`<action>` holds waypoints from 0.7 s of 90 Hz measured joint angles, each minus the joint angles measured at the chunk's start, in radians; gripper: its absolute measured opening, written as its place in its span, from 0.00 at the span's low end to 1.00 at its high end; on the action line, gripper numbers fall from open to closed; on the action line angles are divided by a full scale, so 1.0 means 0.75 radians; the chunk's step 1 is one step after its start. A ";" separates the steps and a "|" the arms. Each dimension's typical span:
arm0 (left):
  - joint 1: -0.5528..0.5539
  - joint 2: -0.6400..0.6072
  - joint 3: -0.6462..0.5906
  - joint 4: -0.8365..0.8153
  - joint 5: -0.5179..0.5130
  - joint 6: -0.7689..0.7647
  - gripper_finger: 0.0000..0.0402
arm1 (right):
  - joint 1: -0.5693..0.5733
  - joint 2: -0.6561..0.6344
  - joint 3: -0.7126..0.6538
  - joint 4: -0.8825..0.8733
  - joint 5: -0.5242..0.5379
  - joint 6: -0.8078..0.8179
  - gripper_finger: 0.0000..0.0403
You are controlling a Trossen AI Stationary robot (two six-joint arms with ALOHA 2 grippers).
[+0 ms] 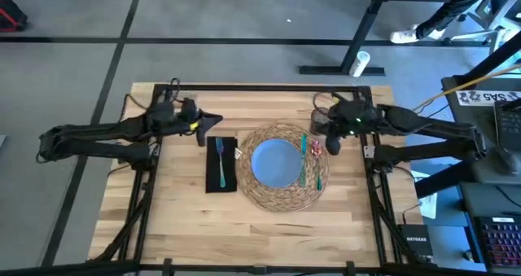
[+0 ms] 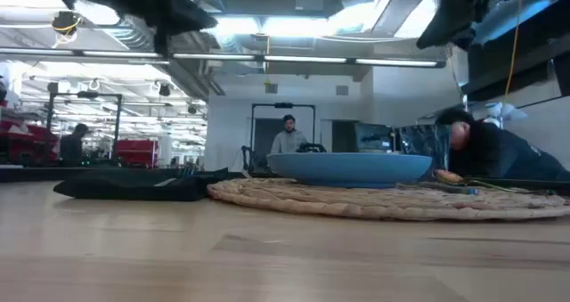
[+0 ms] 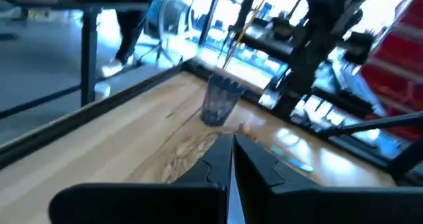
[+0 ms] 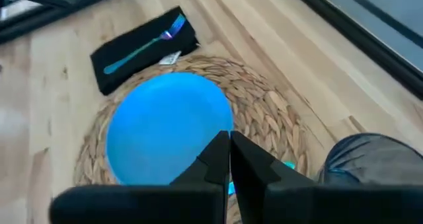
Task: Set table place
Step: Return to Home Position
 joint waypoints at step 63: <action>-0.322 -0.545 -0.445 -0.168 -0.039 -0.028 0.00 | 0.065 -0.508 -0.555 0.459 -0.109 0.135 0.00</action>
